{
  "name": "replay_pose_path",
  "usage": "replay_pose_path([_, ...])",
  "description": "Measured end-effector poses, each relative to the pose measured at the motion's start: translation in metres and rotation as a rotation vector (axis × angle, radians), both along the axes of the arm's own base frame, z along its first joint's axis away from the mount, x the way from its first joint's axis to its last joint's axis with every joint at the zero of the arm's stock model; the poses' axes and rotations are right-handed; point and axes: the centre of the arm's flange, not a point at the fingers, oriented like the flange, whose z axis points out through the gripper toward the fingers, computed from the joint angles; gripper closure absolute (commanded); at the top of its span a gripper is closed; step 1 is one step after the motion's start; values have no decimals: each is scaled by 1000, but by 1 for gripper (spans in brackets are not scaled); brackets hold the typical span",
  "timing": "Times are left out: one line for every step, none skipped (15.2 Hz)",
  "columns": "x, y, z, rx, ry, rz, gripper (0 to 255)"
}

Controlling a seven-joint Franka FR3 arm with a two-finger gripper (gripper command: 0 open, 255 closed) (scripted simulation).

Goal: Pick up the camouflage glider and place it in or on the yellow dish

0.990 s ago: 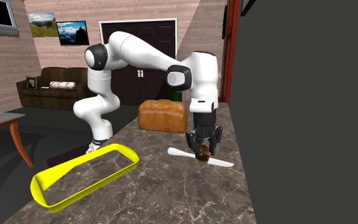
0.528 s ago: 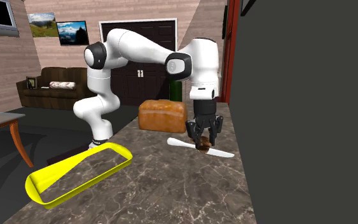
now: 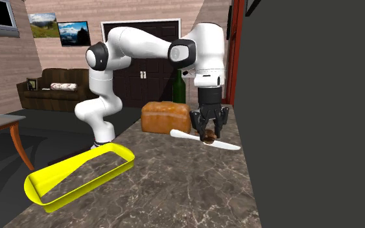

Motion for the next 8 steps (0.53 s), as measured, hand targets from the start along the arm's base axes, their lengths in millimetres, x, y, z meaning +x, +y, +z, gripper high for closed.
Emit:
replay_pose_path([0, 0, 5, 0, 0, 0, 255])
replay_pose_path([0, 1, 10, 0, 0, 0, 255])
replay_pose_path([-5, -4, 13, 0, 0, 0, 255])
replay_pose_path([-13, -11, 14, 0, 0, 0, 255])
replay_pose_path([-21, -17, 13, 0, 0, 0, 255])
replay_pose_path([-31, -27, 16, 0, 1, 0, 255])
replay_pose_path([-37, -35, 18, 0, 0, 0, 255])
replay_pose_path([-48, -44, 16, 0, 0, -1, 255])
